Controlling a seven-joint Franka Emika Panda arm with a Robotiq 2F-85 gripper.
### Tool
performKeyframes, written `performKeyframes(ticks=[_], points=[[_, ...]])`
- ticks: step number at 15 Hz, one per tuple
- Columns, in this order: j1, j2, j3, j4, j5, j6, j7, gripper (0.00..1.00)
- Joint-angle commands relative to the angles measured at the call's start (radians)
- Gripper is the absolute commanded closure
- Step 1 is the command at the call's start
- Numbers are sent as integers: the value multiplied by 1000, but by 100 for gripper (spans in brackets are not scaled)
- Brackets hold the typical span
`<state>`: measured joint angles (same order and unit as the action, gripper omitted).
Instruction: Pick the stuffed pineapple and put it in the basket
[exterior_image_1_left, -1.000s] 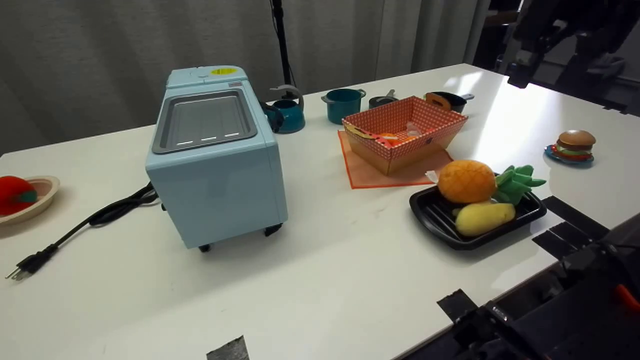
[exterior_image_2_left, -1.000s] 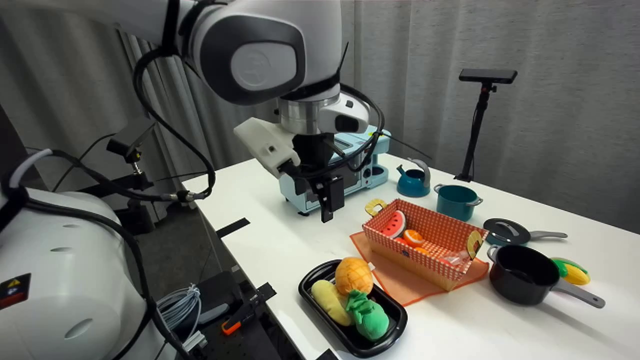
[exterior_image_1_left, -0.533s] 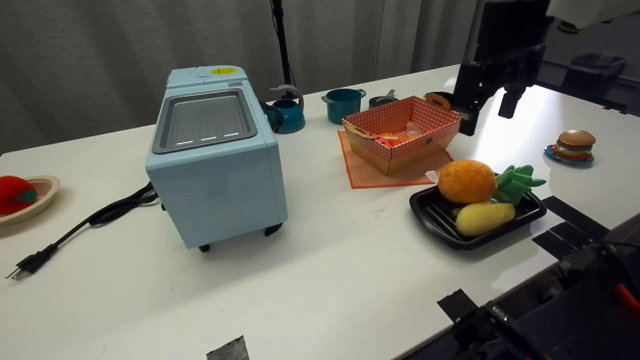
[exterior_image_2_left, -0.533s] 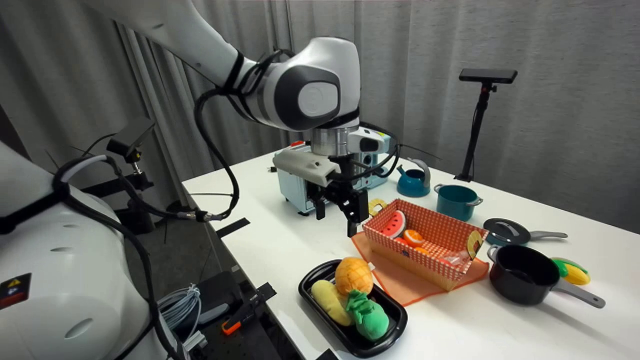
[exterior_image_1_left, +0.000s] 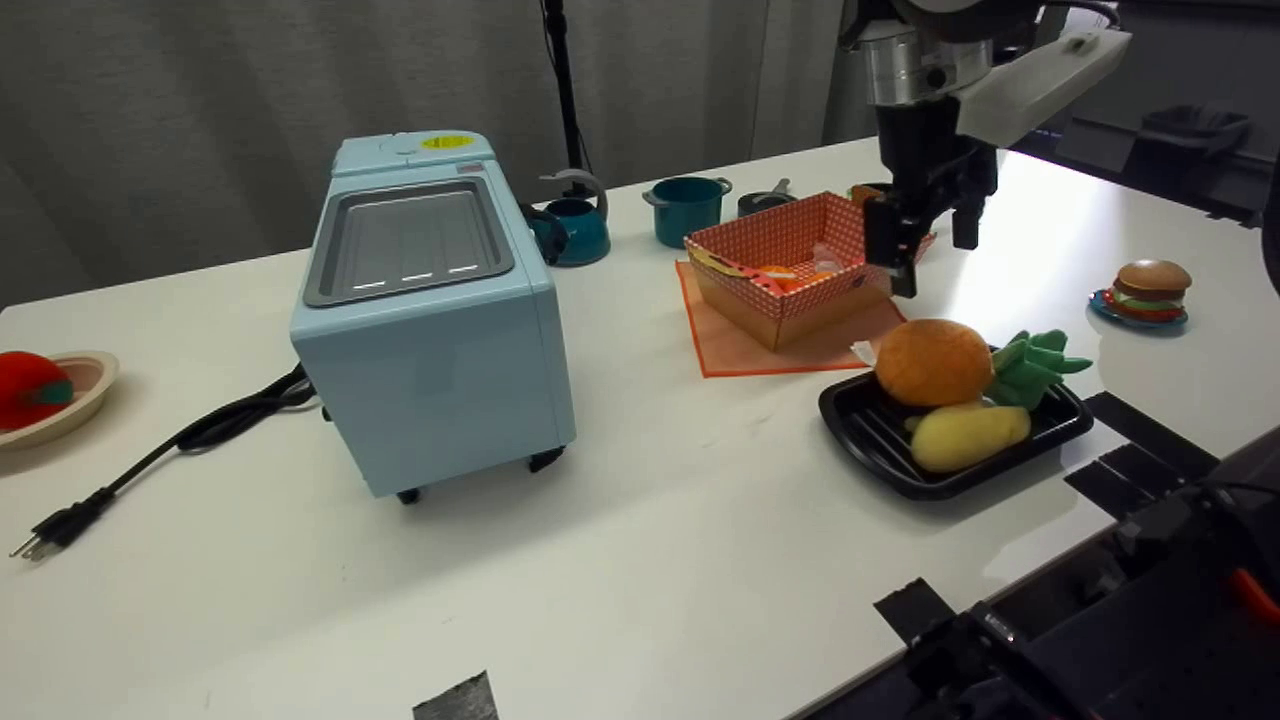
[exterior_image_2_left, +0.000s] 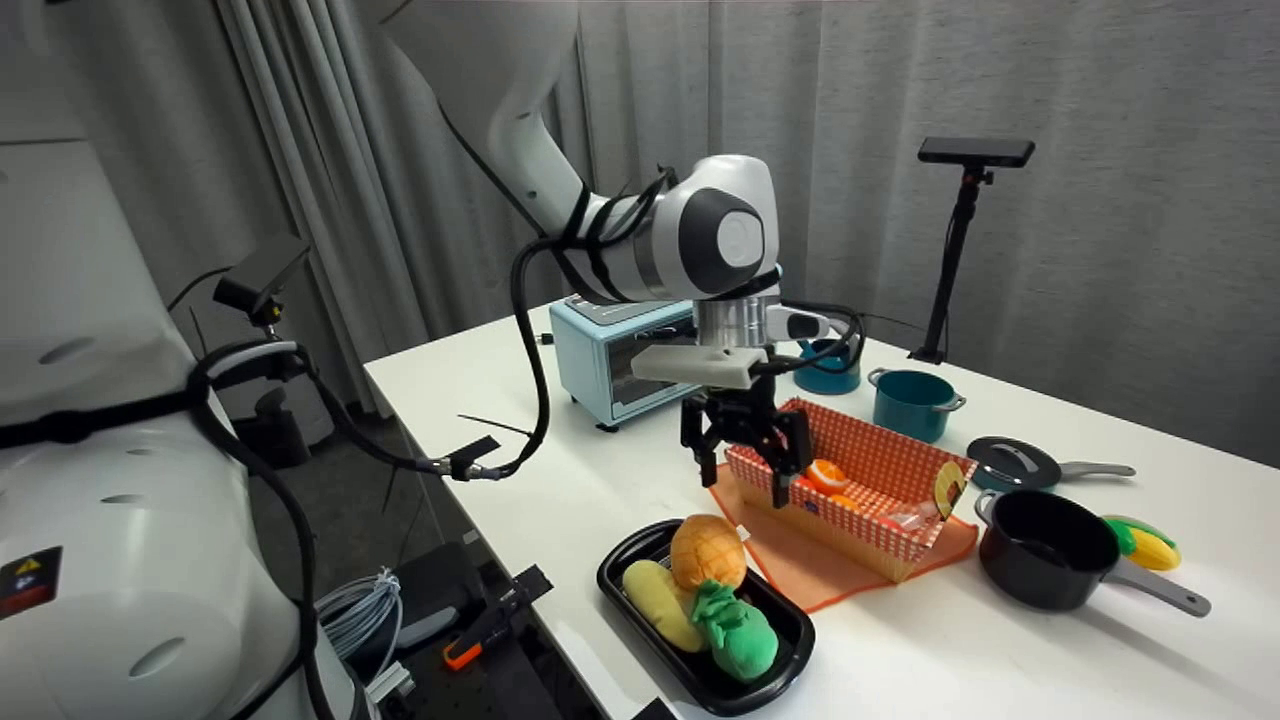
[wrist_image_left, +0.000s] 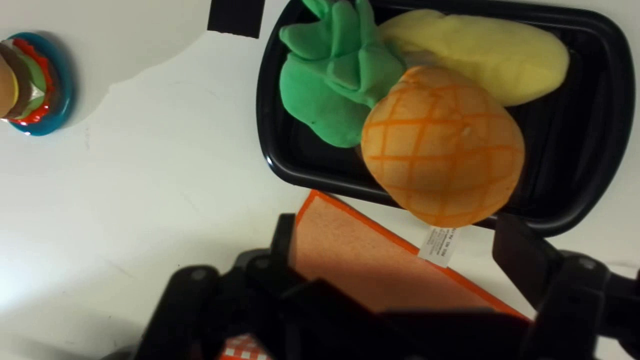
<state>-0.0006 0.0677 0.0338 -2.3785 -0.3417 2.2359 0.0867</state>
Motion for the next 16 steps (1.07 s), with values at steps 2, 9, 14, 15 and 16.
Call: performKeyframes(ticks=[2, 9, 14, 15, 16], points=[[-11, 129, -54, 90, -21, -29, -34, 0], [-33, 172, -47, 66, 231, -2, -169, 0], [-39, 154, -32, 50, 385, -10, -225, 0], [-42, 155, -31, 46, 416, -12, -236, 0], [-44, 156, -34, 38, 437, -11, -240, 0]])
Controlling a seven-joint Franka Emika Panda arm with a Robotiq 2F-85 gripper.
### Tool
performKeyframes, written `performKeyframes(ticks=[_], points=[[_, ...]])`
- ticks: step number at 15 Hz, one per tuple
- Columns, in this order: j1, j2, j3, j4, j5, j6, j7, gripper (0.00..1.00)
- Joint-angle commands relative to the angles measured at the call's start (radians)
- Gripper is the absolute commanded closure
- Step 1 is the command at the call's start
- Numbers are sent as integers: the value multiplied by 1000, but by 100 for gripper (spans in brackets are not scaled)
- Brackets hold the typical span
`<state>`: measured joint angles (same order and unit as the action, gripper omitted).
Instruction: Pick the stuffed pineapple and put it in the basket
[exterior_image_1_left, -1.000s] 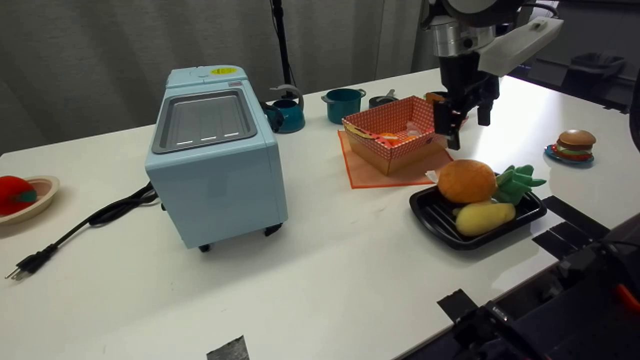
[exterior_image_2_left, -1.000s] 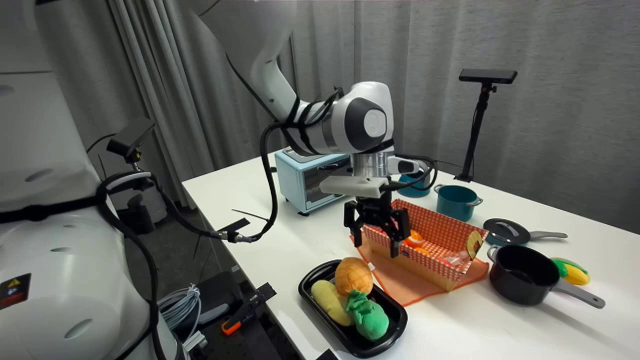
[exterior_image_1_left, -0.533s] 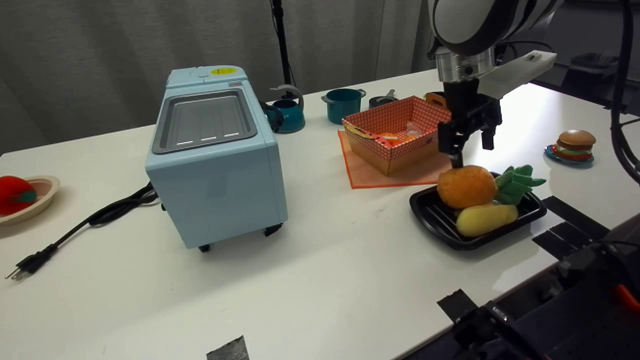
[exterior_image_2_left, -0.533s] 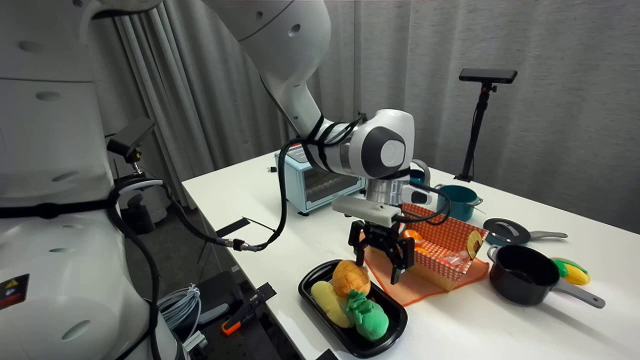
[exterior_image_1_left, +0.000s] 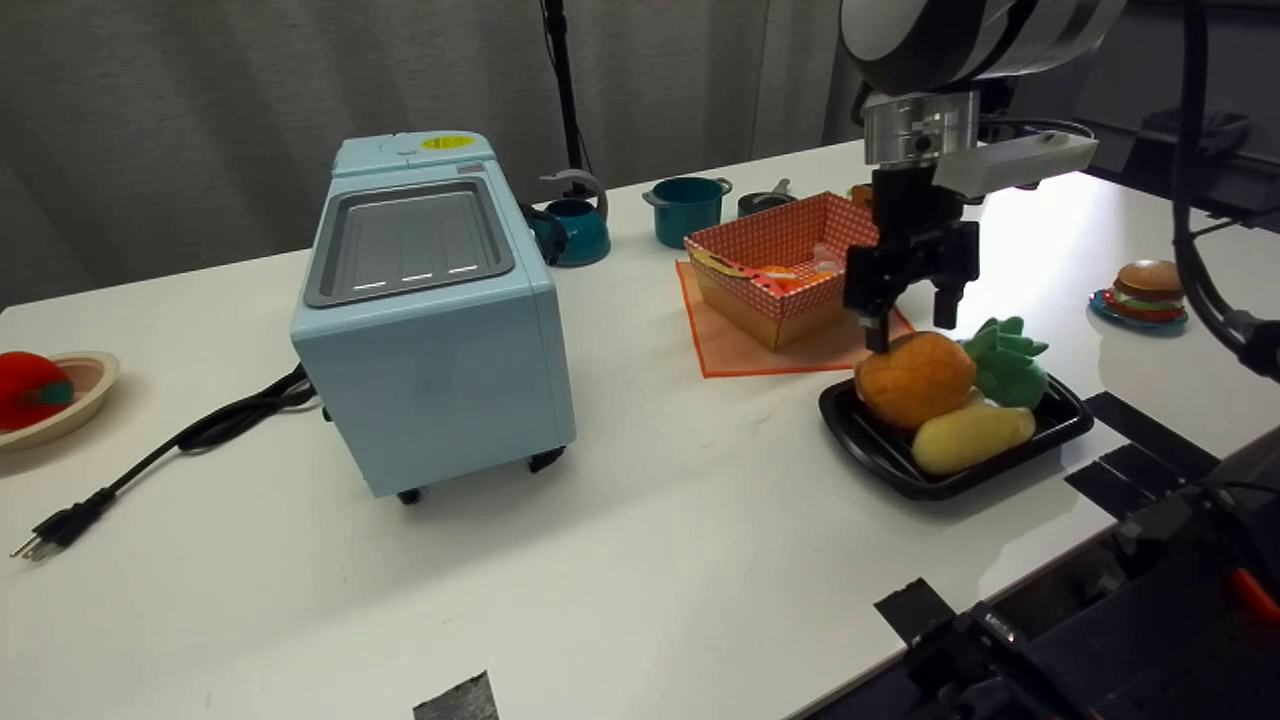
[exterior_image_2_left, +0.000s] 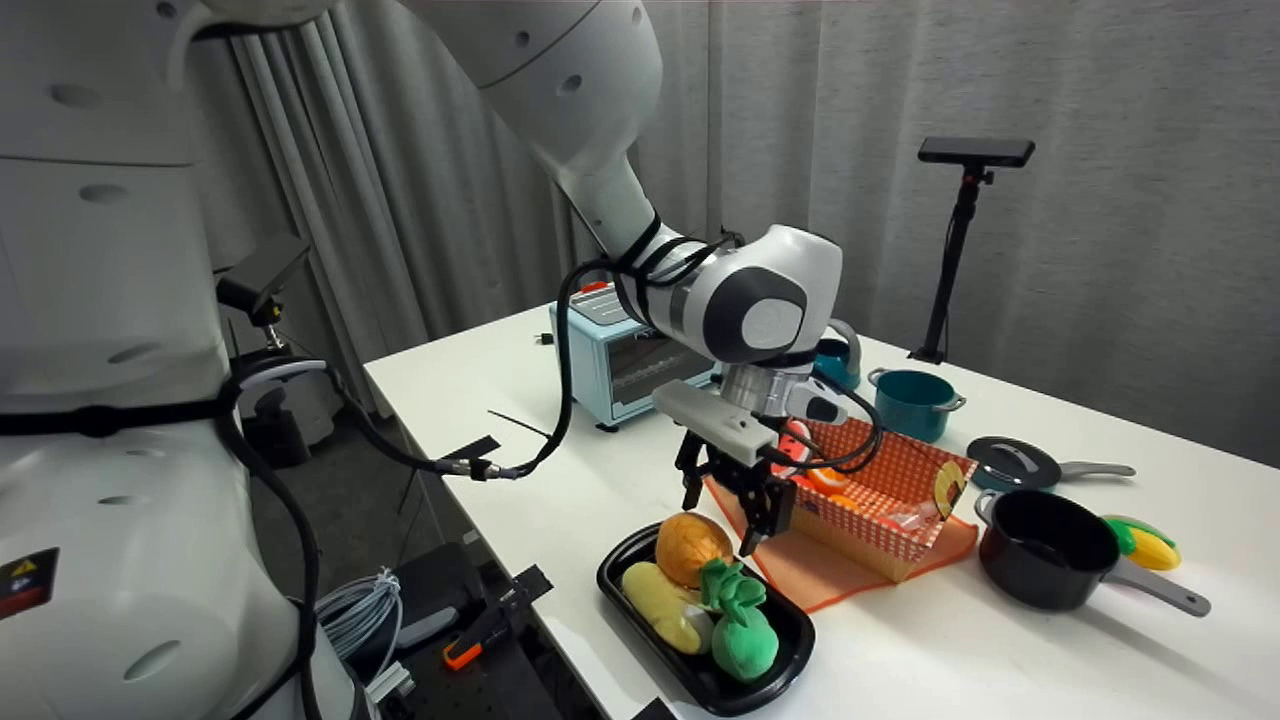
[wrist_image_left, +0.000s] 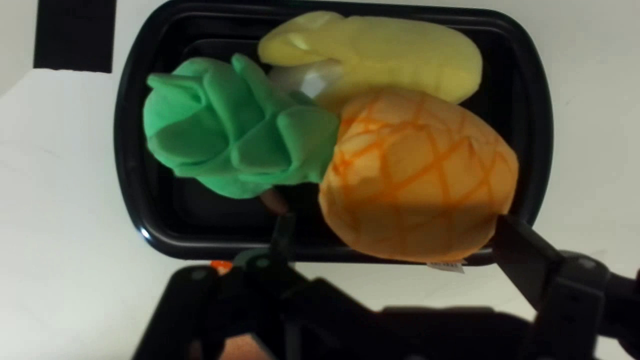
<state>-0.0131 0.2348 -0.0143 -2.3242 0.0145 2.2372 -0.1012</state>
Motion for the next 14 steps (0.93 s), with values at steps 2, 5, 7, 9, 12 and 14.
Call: performKeyframes(ticks=[2, 5, 7, 9, 12, 14], points=[[-35, -8, 7, -32, 107, -13, -54, 0], [-39, -8, -3, -54, 109, -11, -40, 0], [-44, -10, -5, -66, 108, -10, -39, 25], [-47, -13, -6, -75, 109, -8, -42, 34], [-47, -26, -6, -85, 111, -7, -35, 57], [-33, -53, -4, -96, 87, -14, -11, 71]])
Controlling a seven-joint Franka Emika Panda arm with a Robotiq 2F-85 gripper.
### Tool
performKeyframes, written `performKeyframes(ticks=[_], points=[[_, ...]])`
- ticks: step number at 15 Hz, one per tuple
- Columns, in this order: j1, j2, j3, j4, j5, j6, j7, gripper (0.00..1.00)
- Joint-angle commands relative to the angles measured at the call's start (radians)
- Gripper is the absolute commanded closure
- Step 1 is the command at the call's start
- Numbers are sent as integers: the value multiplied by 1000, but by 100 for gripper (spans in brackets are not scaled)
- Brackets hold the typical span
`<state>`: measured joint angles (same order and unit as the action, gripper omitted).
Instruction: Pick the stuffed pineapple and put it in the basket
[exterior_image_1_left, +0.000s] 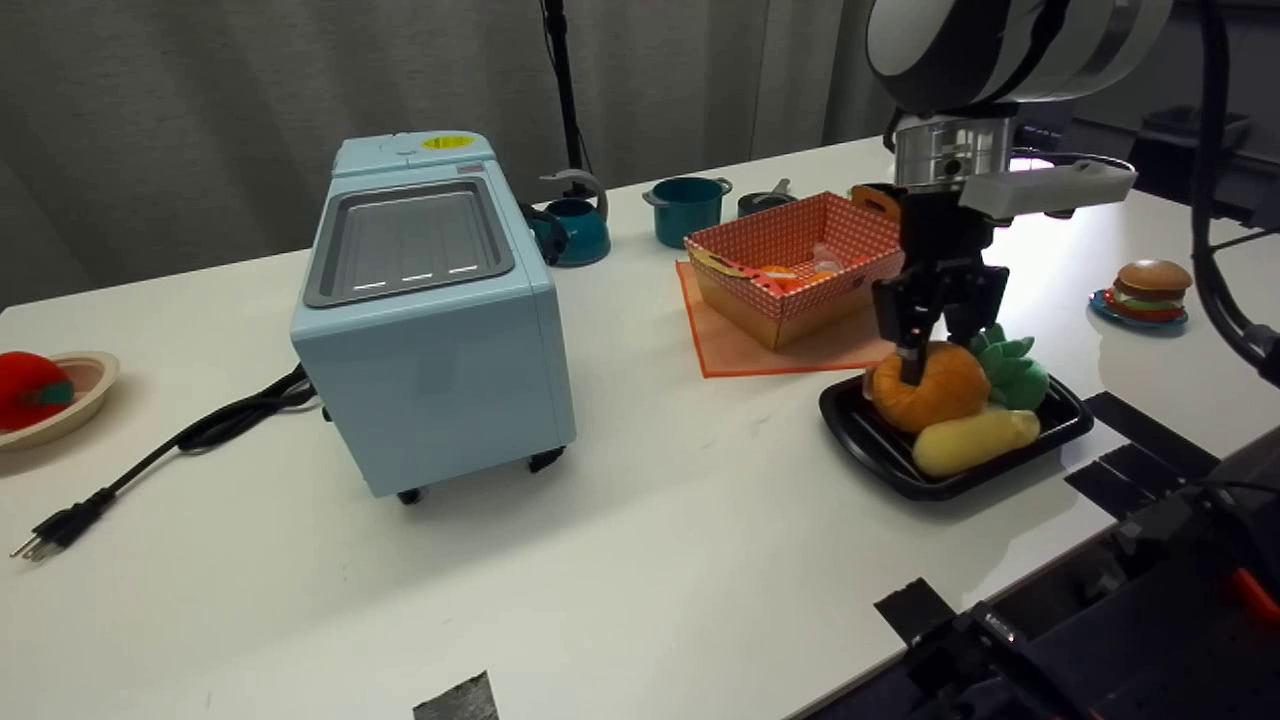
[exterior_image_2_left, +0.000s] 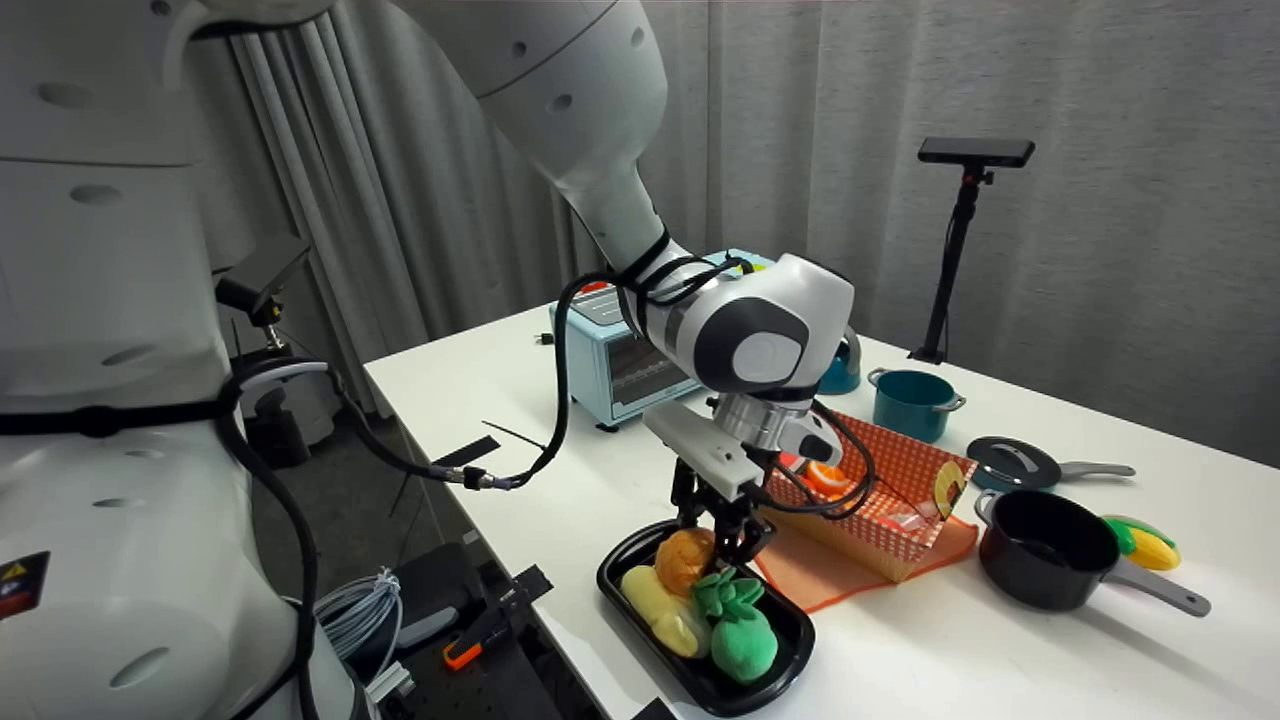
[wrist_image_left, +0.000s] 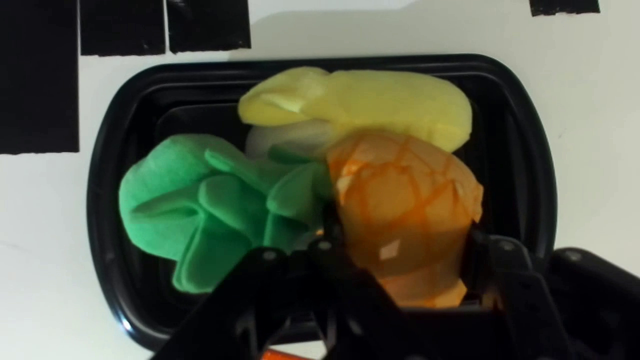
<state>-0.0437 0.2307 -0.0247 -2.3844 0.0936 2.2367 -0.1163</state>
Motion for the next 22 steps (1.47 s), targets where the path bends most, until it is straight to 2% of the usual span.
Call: performKeyframes(ticks=[1, 4, 6, 9, 13, 18, 22], points=[[5, -64, 8, -42, -5, -16, 17, 77], [49, -131, 17, -63, -106, -23, 103, 96], [79, -181, 35, -76, -188, -26, 166, 94], [120, -252, 71, -87, -326, -26, 264, 97], [151, -307, 131, -70, -503, -20, 381, 96], [155, -309, 188, -7, -665, -11, 456, 96], [146, -259, 186, 87, -732, -5, 439, 96]])
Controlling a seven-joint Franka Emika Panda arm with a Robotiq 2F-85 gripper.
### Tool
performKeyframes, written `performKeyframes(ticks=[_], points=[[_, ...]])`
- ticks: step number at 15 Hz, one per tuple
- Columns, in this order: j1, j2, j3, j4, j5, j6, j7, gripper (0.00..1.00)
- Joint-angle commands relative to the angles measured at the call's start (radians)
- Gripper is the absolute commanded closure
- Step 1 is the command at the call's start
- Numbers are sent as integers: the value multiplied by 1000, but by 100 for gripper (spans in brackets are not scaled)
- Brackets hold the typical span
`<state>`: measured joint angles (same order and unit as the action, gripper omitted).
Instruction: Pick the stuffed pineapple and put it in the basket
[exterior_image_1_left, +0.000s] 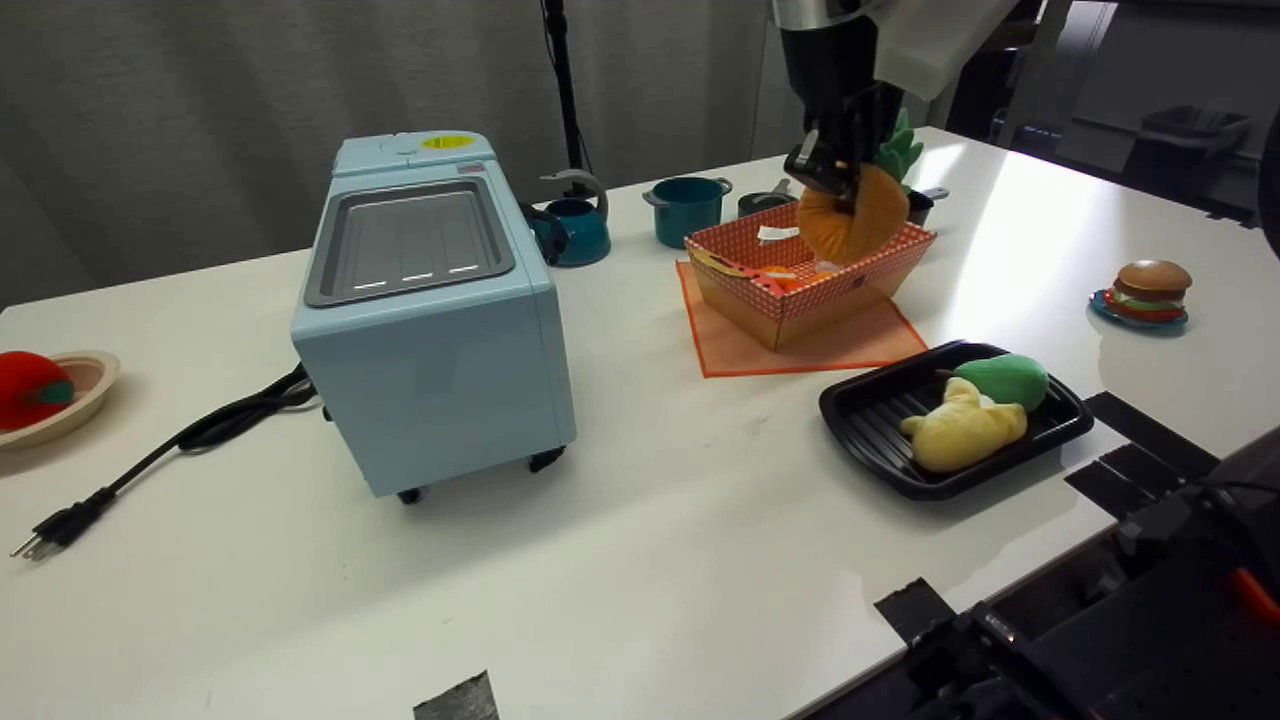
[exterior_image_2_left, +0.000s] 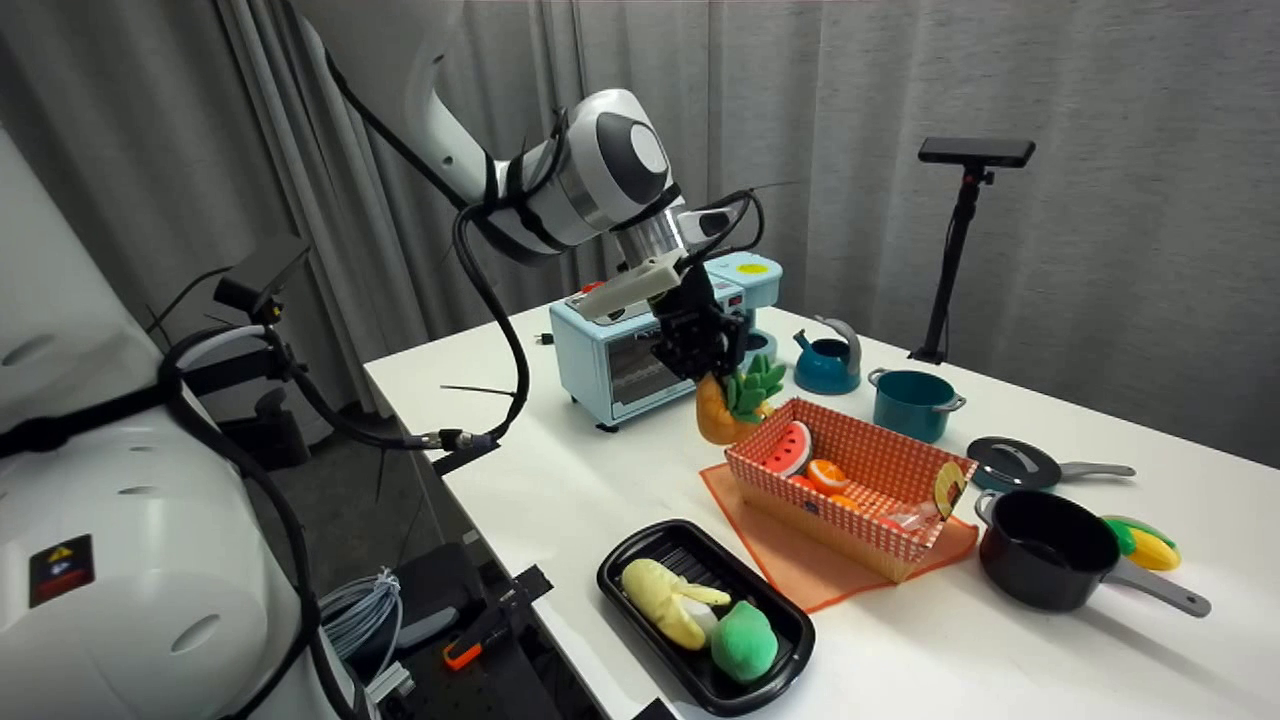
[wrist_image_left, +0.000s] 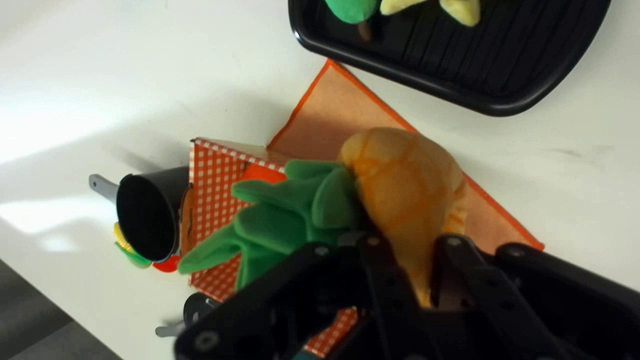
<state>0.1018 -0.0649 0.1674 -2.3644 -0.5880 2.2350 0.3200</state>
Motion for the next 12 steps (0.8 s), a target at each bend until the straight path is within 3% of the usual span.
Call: performKeyframes(ticks=[1, 6, 10, 12], points=[[0, 50, -9, 88, -65, 0, 1, 96], [-14, 150, -53, 192, -212, 99, 42, 96], [-34, 223, -133, 235, -371, 215, 142, 96], [-44, 251, -168, 246, -396, 250, 168, 96]])
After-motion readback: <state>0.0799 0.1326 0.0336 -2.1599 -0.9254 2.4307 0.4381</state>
